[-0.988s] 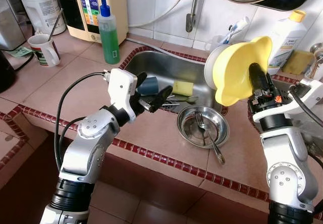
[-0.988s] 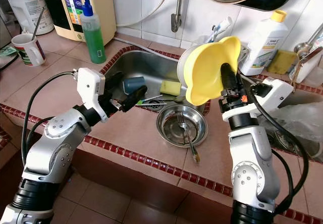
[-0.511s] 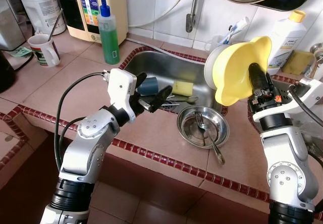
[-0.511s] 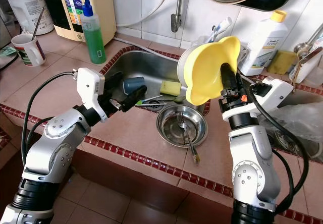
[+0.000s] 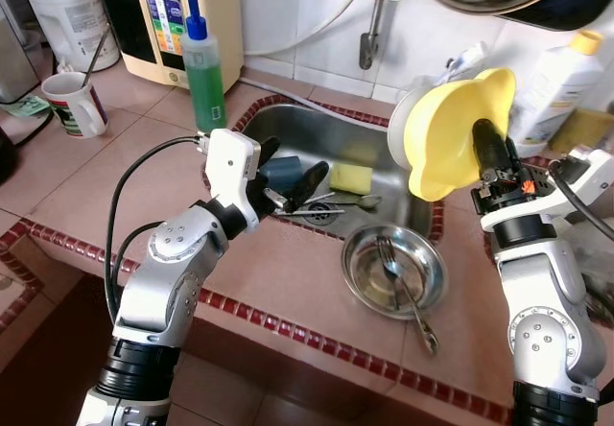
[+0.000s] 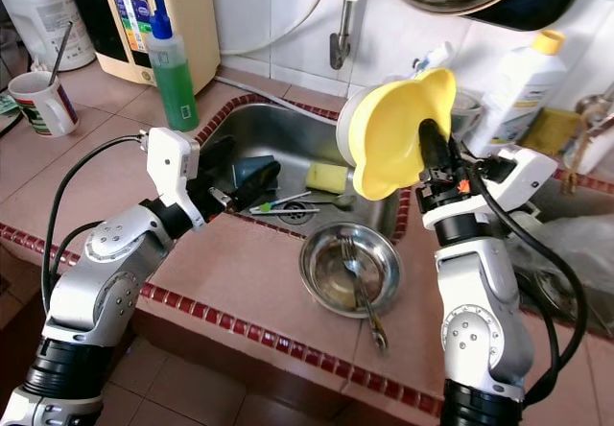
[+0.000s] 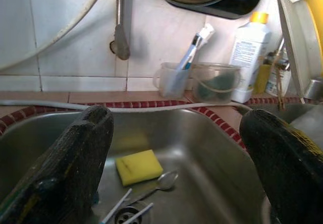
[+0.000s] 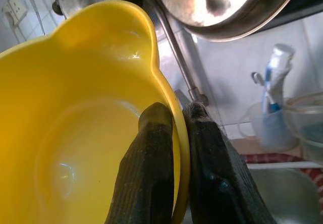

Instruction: Kitchen organization

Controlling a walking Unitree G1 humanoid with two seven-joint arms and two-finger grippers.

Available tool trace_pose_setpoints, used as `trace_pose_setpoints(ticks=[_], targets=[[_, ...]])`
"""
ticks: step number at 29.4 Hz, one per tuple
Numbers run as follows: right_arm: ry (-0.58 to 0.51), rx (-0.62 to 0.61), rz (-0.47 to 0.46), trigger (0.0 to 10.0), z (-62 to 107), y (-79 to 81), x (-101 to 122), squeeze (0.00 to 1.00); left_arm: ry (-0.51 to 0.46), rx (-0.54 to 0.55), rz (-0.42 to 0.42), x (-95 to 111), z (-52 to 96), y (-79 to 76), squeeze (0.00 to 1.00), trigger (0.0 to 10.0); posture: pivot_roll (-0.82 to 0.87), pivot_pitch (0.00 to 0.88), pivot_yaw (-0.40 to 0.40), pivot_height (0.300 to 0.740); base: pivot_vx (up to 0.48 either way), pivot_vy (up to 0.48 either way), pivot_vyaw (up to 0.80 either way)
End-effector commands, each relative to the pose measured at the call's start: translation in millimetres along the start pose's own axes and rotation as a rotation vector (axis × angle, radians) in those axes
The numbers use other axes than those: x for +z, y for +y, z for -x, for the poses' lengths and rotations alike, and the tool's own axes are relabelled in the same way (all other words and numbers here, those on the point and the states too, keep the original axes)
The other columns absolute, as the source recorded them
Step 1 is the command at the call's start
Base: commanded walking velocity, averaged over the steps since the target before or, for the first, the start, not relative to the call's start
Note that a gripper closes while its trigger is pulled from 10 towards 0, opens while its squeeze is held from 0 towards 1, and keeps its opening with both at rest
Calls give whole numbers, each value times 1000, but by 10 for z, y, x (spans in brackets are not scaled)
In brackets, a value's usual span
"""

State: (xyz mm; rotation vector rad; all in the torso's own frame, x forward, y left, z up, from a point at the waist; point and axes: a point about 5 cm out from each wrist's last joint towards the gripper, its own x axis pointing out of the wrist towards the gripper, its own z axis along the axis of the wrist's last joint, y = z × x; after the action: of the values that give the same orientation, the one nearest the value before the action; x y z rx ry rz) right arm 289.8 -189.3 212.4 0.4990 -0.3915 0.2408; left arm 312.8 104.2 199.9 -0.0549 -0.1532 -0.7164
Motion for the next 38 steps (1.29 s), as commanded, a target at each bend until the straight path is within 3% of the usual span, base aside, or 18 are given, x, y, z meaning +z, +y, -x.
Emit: trace_pose_setpoints(ticks=[1,11,22,28,33,38], targets=[[-4,1,10,10000,-13,-20,34,0,-11,-18,-7,21,-11,-51,0,10000,30,61,-56,740,0,0,0],[31,-62,37,10000,-19,-101,-20,0,-8,-32,-12,20,-3,-62,0,10000,31,62,-56,740,0,0,0],[150,-277,157,10000,-21,-482,-124,0,33,-105,-28,-28,-30,-223,0,10000,28,60,-46,740,0,0,0],[136,-257,165,10000,-41,-500,-98,0,22,-122,-40,-18,-35,-257,0,10000,27,59,-45,740,0,0,0],[53,-129,160,10000,-56,-360,2,0,11,-110,-40,3,-29,-222,0,10000,27,58,-45,740,0,0,0],[41,-126,155,10000,-53,-341,16,0,16,-104,-15,6,-36,-198,0,10000,25,62,-44,740,0,0,0]])
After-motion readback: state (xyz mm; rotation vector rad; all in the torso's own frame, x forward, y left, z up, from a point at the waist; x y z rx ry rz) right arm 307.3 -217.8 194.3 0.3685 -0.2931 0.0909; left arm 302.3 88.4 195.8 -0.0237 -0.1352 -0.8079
